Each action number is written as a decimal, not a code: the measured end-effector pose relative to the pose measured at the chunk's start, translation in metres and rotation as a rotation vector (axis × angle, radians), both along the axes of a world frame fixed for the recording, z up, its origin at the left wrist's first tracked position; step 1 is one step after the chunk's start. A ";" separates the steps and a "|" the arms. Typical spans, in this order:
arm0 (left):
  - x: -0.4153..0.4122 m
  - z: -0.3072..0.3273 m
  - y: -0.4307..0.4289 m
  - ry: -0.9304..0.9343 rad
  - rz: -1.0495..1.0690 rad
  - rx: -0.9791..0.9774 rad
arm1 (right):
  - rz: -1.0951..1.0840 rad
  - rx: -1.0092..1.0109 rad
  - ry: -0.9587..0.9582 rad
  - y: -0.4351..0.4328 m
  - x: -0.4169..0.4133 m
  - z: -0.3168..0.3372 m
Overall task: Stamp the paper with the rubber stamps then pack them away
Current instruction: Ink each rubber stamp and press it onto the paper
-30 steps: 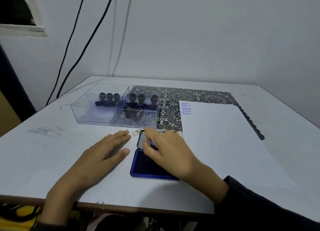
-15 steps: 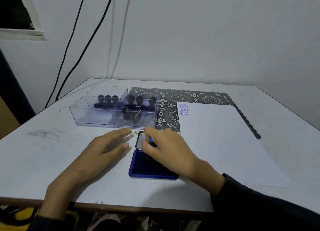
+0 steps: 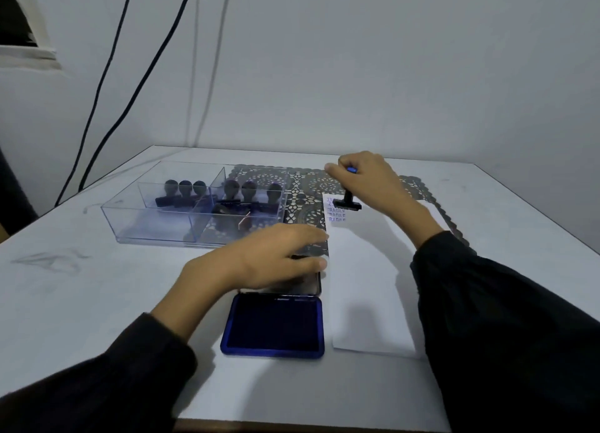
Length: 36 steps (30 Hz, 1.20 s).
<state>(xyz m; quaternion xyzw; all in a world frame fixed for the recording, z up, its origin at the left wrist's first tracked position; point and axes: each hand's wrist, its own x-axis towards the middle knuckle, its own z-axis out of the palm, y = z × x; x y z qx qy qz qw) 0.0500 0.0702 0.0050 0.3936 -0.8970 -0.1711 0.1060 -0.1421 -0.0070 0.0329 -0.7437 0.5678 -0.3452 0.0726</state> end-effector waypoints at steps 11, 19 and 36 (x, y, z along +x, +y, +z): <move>-0.024 -0.021 -0.022 -0.272 0.015 -0.013 | -0.010 -0.039 0.145 -0.024 0.002 -0.036; -0.027 -0.021 -0.019 -0.275 0.046 -0.061 | 0.014 -0.020 0.175 -0.028 0.002 -0.041; -0.029 -0.022 -0.020 -0.274 0.045 -0.056 | -0.155 -0.128 0.198 -0.022 0.014 -0.061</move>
